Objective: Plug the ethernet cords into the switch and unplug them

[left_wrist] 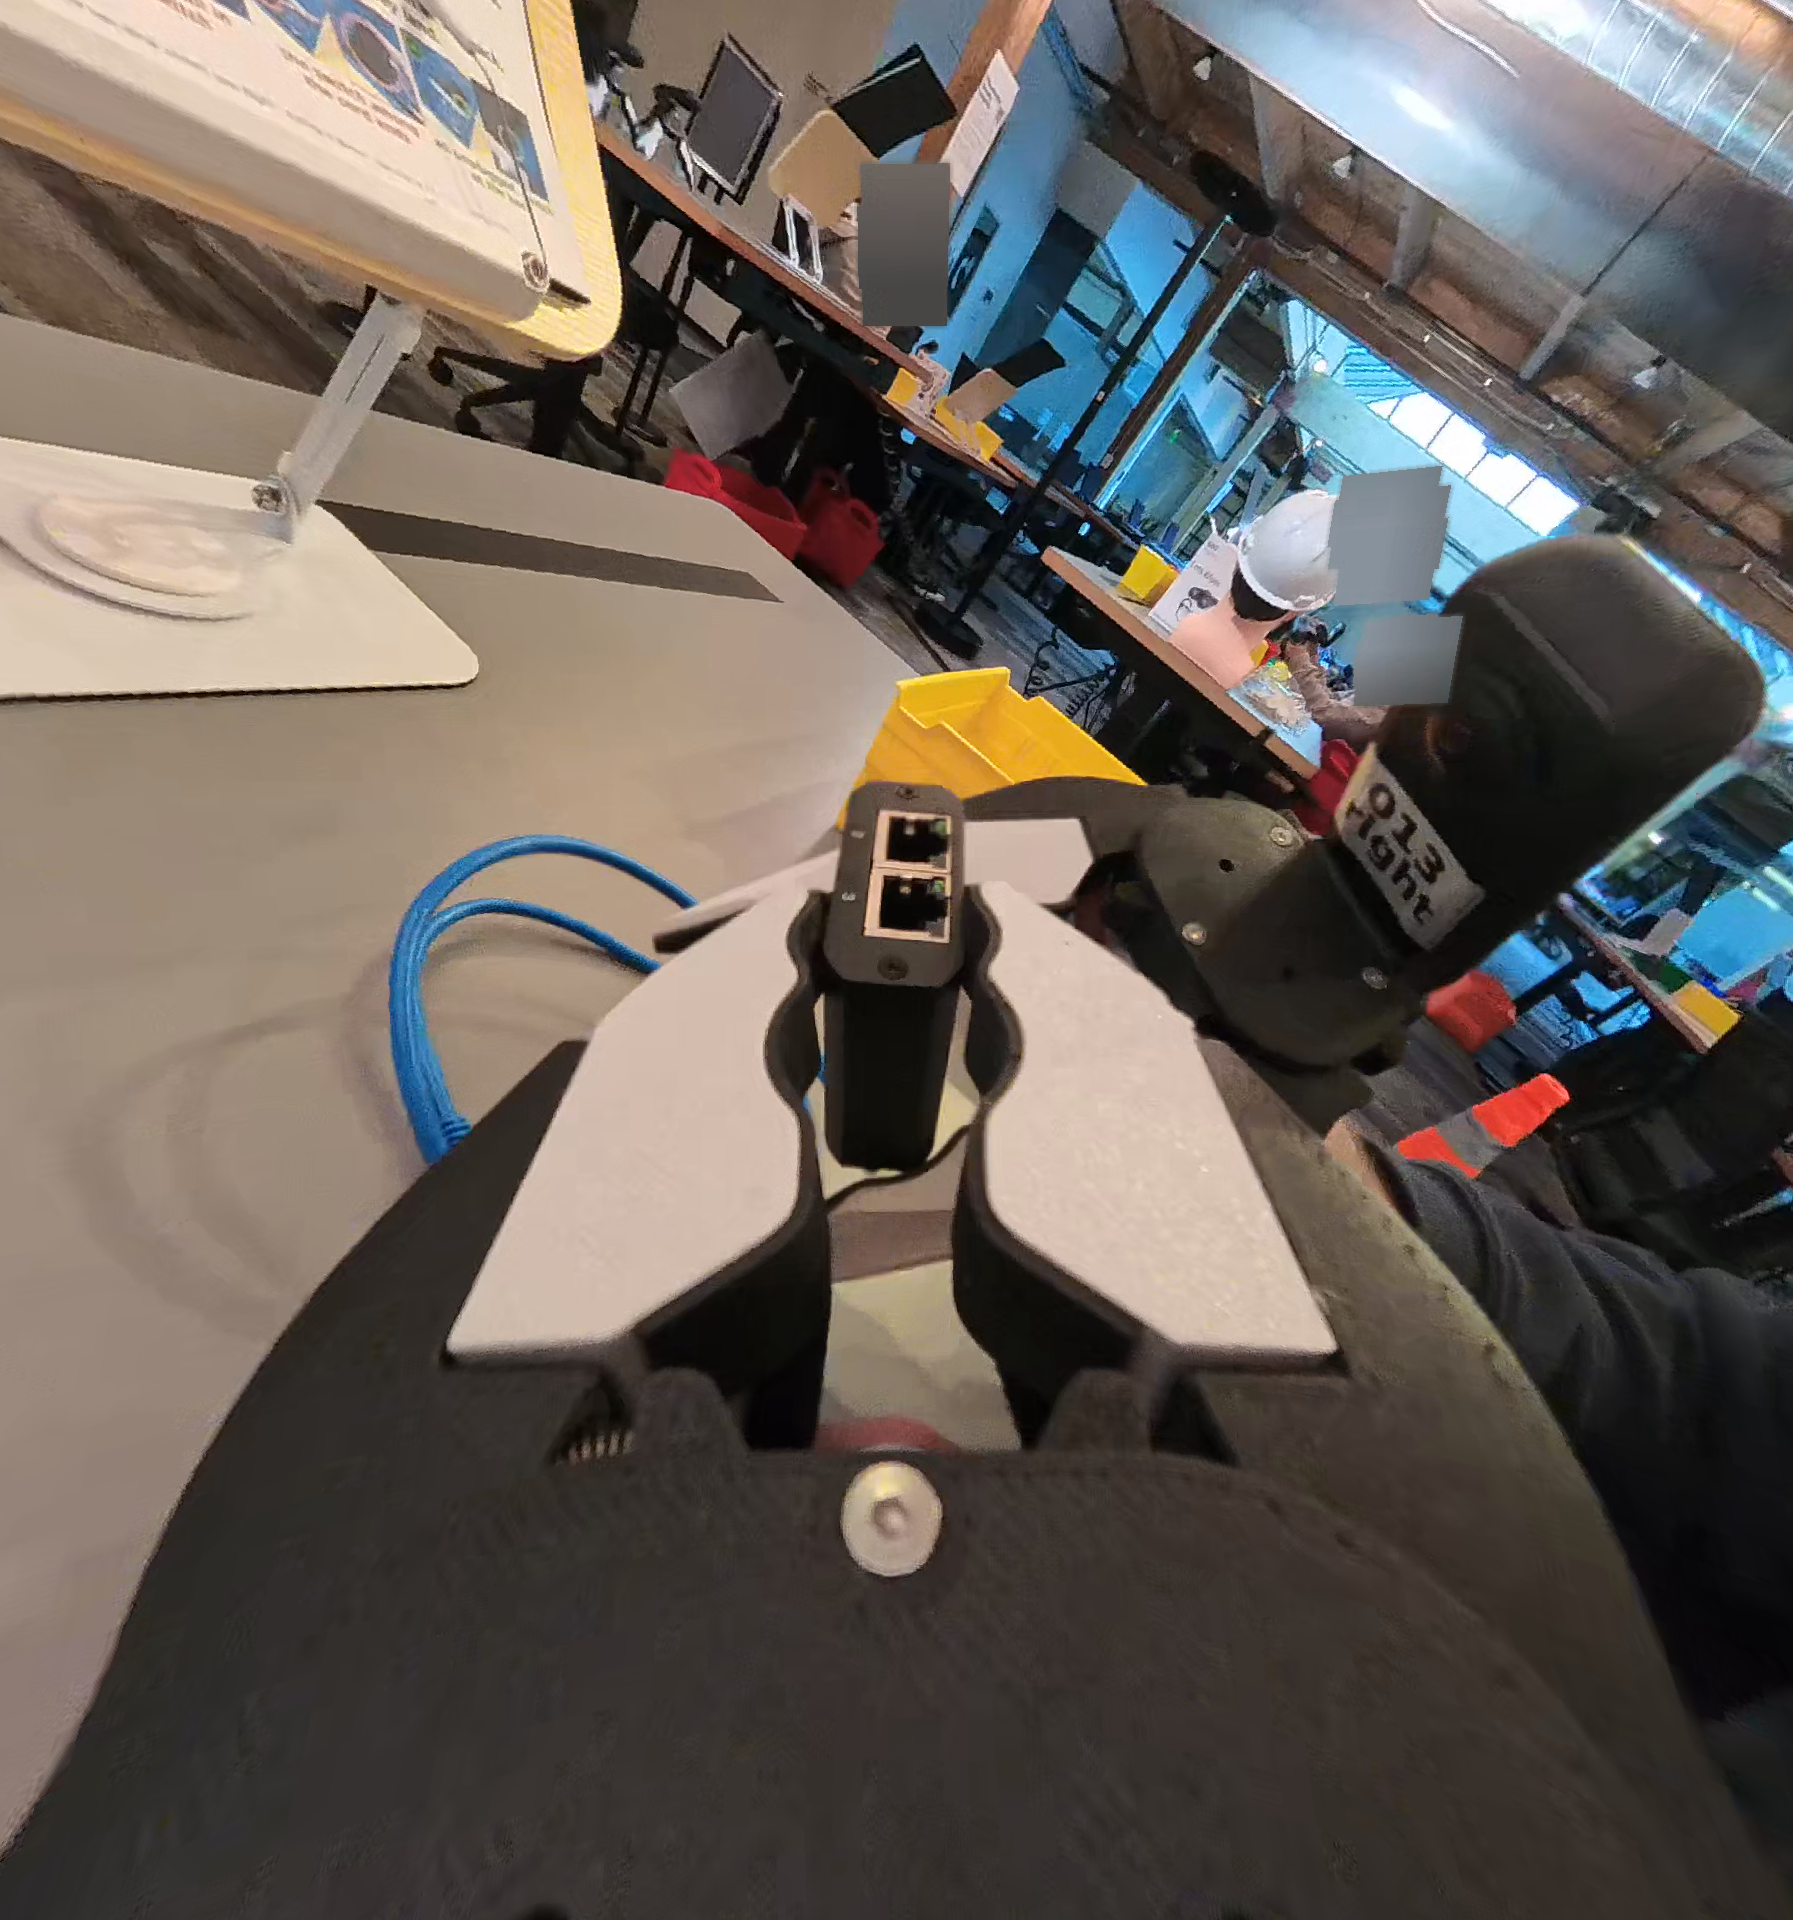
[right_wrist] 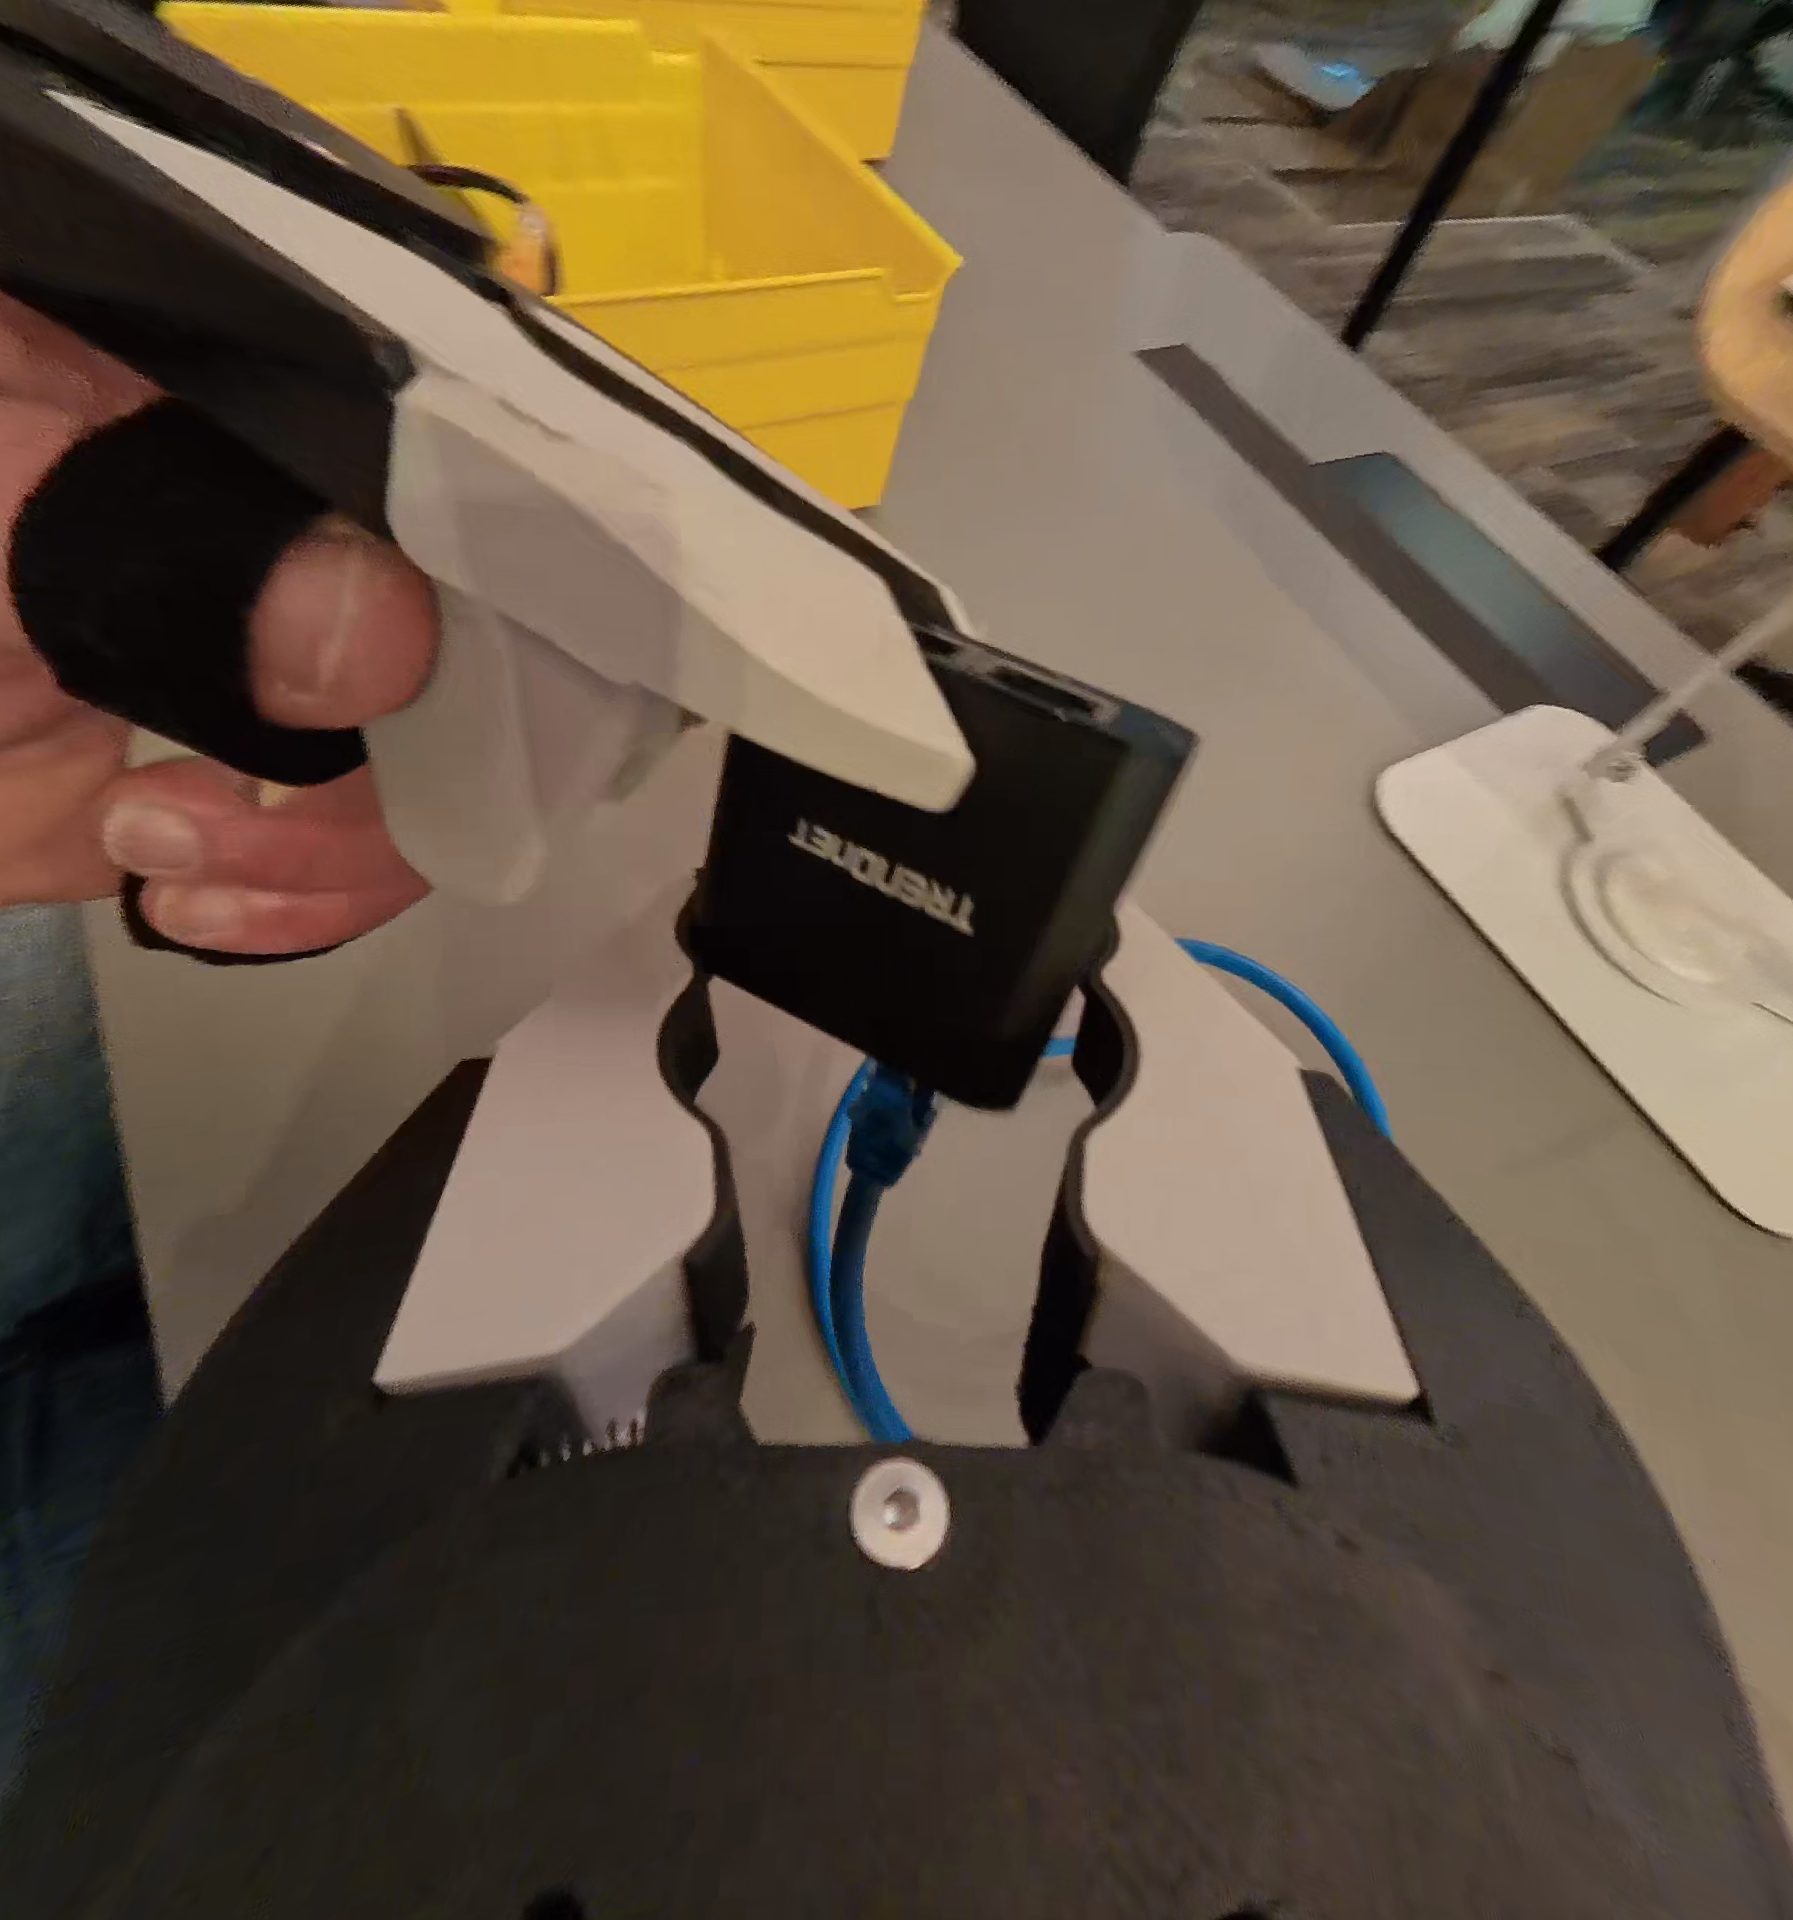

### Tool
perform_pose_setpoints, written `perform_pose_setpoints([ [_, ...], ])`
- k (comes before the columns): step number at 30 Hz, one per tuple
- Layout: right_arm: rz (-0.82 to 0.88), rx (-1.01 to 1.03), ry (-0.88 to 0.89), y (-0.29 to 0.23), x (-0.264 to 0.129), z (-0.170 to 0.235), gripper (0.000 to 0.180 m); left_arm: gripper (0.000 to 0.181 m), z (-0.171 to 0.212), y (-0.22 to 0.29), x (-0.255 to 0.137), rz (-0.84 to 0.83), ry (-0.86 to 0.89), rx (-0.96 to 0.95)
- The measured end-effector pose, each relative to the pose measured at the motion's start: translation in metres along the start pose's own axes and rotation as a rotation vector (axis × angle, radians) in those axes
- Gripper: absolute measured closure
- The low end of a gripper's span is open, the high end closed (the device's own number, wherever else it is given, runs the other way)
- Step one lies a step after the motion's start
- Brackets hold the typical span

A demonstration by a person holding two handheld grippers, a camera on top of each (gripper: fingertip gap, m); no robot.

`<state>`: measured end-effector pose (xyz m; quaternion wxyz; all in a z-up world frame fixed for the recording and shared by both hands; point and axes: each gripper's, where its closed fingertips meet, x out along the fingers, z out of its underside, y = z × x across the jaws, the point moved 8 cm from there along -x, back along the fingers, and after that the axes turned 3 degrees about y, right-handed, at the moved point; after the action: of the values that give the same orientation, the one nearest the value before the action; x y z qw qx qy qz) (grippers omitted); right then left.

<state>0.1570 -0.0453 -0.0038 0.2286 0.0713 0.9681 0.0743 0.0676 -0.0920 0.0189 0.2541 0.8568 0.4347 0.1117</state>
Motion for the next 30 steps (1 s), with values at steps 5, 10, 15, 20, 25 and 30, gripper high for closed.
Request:
perform_pose_setpoints([
  [5,-0.073,-0.061,-0.08,-0.001,0.002,0.001,0.113,0.157,0.006,-0.002,-0.005,0.0,-0.009,-0.033],
  [10,-0.267,-0.244,-0.238,-0.002,-0.007,0.006,0.113,0.14,0.003,-0.003,-0.007,0.098,-0.167,-0.012],
  [15,-0.48,-0.491,-0.441,-0.01,-0.015,0.007,0.113,0.152,0.013,0.005,0.0,0.158,-0.345,0.02],
  [20,-0.338,-0.517,-0.407,0.001,-0.008,-0.002,0.114,0.155,0.007,-0.006,-0.003,0.094,-0.184,-0.11],
  [25,-0.096,-0.417,-0.211,-0.005,-0.001,-0.002,0.078,0.157,0.008,-0.012,-0.003,0.094,-0.071,-0.247],
  [30,0.084,-0.377,-0.119,-0.01,0.009,0.007,0.089,0.157,0.015,-0.008,0.001,0.1,-0.018,-0.339],
])
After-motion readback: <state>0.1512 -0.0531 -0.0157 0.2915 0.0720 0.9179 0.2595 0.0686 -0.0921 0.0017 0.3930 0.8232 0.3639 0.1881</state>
